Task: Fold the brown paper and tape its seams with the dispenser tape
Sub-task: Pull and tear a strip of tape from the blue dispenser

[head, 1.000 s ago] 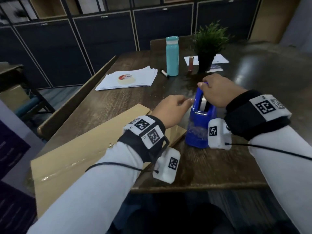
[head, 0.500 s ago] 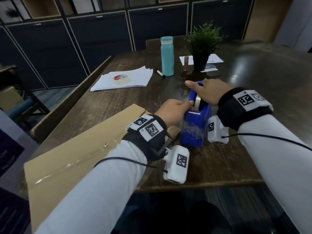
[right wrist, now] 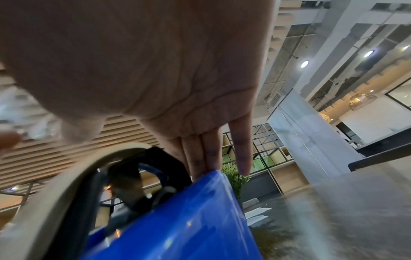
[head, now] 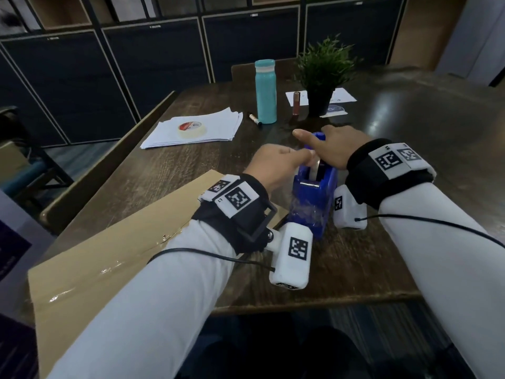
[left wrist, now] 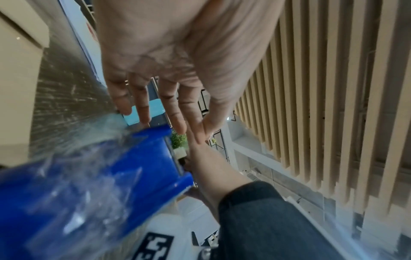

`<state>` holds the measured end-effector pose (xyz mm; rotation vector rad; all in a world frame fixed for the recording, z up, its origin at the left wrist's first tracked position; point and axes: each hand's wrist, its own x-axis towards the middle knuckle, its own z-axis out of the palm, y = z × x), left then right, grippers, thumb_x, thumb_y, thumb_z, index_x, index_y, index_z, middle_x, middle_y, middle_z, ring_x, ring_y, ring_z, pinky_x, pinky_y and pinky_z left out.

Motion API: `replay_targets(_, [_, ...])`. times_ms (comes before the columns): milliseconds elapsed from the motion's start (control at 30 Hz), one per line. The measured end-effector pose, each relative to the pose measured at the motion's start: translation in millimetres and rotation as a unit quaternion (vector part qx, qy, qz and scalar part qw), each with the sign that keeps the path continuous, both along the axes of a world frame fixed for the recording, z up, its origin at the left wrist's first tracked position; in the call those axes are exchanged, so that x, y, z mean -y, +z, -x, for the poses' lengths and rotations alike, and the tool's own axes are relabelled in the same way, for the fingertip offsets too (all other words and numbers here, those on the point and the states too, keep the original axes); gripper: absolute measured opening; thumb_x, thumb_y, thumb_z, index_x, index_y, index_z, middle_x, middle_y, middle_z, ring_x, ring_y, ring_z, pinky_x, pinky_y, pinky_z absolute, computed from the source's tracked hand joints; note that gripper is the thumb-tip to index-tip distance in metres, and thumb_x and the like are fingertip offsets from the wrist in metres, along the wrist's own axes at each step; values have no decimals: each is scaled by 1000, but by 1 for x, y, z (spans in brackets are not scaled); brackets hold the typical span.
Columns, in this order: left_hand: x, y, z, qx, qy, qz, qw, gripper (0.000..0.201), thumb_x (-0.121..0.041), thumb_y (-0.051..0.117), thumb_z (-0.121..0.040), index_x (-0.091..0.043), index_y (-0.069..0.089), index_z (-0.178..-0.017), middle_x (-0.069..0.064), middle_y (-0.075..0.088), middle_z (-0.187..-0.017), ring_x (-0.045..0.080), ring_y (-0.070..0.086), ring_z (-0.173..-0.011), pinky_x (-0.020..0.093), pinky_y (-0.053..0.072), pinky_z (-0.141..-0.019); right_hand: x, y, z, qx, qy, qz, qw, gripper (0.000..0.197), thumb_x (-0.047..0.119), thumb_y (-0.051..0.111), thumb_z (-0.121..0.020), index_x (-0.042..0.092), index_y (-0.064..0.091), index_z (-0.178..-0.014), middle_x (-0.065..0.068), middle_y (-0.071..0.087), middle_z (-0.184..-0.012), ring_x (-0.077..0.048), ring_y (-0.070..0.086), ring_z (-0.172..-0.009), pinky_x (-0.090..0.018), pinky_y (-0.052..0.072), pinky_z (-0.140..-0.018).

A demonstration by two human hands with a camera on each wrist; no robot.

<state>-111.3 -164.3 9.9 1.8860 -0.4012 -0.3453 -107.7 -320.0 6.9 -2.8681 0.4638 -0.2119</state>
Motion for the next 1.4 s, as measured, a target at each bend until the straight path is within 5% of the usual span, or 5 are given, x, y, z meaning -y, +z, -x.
replay_targets(200, [-10, -11, 1, -68, -32, -10, 997, 23, -38, 71, -80, -20, 75, -67, 5, 74, -87, 23, 65, -86, 45, 52, -92, -2, 7, 2, 0, -2, -11, 1000, 86, 80, 11, -82, 7, 54, -98, -11, 54, -91, -27, 51, -84, -34, 39, -77])
replay_targets(367, [-17, -15, 6, -95, -45, 21, 994, 18, -30, 70, -84, -17, 71, -72, -2, 68, -76, 11, 58, -71, 25, 49, -68, -4, 6, 1, -3, 3, -1, 1000, 83, 81, 10, -80, 10, 53, -80, -8, 53, -73, -23, 51, -68, -33, 40, -71])
replay_targets(667, [-24, -27, 14, -128, -86, 41, 987, 17, -22, 67, -86, -13, 69, -72, -9, 67, -62, -4, 61, -53, 23, 47, -71, -12, 12, 6, -21, -6, 1, 1000, 83, 78, 11, -83, 8, 54, -80, -7, 49, -66, -18, 46, -60, -32, 38, -70])
replay_targets(1033, [-27, -34, 19, -86, -89, 37, 992, 18, -26, 63, -90, -14, 67, -76, -4, 70, -92, -7, 61, -61, 9, 51, -58, -16, 15, 8, -28, -9, 4, 1000, 84, 78, 12, -84, 6, 56, -84, -7, 49, -67, -19, 48, -63, -31, 37, -68])
replay_targets(1400, [-26, -32, 23, -50, -78, 17, 996, 27, -22, 65, -89, -18, 57, -63, 15, 69, -98, 14, 62, -82, 28, 53, -77, -18, 14, 8, -30, -11, 3, 999, 83, 78, 12, -84, 6, 55, -83, -6, 47, -65, -18, 47, -61, -31, 37, -68])
